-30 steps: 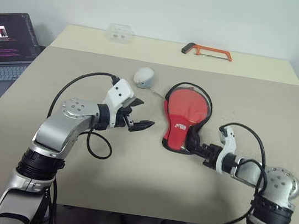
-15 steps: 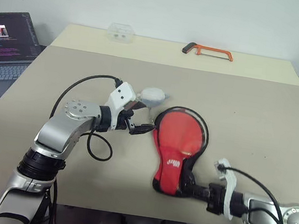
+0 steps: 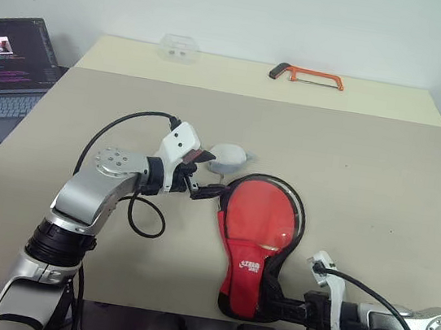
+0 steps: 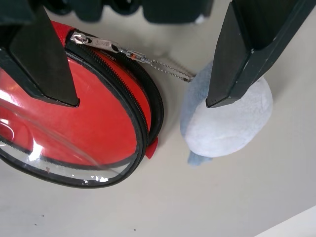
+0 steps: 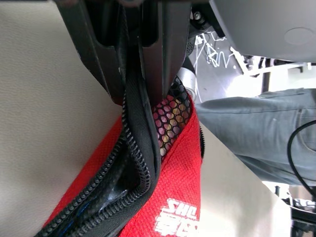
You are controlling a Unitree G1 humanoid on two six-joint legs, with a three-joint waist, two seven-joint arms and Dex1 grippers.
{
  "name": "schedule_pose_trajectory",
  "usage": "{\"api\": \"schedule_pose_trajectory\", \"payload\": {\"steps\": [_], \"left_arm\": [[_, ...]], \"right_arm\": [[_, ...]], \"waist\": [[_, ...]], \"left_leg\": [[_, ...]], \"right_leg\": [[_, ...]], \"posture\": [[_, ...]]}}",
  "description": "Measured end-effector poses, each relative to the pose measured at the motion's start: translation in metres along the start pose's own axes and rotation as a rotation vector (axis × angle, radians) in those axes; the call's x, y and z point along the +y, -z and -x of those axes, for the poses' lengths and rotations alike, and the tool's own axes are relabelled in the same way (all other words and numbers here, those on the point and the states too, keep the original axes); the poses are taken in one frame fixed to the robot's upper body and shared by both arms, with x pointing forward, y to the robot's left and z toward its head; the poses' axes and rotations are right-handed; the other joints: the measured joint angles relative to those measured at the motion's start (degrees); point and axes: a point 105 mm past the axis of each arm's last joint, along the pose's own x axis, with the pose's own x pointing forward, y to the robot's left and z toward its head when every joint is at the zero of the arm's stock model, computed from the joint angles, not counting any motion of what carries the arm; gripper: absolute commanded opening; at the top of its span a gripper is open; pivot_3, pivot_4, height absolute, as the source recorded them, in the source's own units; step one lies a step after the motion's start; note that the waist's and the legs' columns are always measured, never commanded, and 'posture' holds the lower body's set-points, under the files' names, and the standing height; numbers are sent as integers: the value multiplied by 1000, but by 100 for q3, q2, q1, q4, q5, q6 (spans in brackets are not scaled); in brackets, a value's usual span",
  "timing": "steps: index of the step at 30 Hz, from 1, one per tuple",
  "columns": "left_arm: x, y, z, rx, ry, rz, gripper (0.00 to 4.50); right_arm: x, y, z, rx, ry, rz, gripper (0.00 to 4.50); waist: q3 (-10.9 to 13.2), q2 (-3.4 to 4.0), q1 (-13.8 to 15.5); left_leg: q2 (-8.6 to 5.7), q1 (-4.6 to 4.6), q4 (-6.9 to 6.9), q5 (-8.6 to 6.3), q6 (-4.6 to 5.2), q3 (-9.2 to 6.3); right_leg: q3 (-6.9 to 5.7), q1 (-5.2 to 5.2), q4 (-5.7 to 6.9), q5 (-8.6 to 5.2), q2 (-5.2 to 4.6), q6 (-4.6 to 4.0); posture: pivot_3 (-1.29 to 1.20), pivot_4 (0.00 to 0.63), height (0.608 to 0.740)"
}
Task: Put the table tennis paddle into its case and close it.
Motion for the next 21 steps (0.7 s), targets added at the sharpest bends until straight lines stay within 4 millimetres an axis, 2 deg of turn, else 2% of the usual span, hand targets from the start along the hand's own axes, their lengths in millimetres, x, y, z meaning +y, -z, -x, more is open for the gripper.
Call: {"api": "schedule_pose_trajectory", "payload": {"steps": [9, 13, 17, 19, 21], "left_arm": [[1, 0, 0, 2, -4, 0, 4500], [1, 1, 1, 4, -5, -1, 4500], [3, 2, 1, 7, -9, 5, 4500], [6, 3, 1, 11, -17, 14, 4500], [12, 4, 2, 14, -37, 20, 4500]], "right_arm": [[2, -12, 9, 8, -4, 66, 2940], [4, -24, 25, 34, -7, 181, 4316], [-8, -35, 53, 91, 96, 355, 4431], [-11, -32, 66, 140, 109, 429, 4431], [-8, -42, 78, 127, 89, 555, 4431]], "waist": [[0, 0, 75], [0, 0, 136], [0, 0, 215], [0, 0, 262], [1, 0, 277]], "left_leg": [[0, -3, 16, 0, 1, -4], [-1, -4, 25, -2, 3, -3], [-1, -6, 24, -4, 6, -9], [0, -8, 24, -4, 7, -11], [0, -9, 27, -6, 10, -11]], "right_leg": [[-3, 2, 4, 0, 0, 0], [-4, 3, 5, 1, -2, 0], [-12, 3, 3, 1, -2, 0], [-15, 1, -1, 1, -1, 0], [-21, 2, -3, 1, -1, -1]], "posture": [[0, 150, 740], [0, 150, 740], [0, 150, 740], [0, 150, 740], [0, 150, 740]]}}
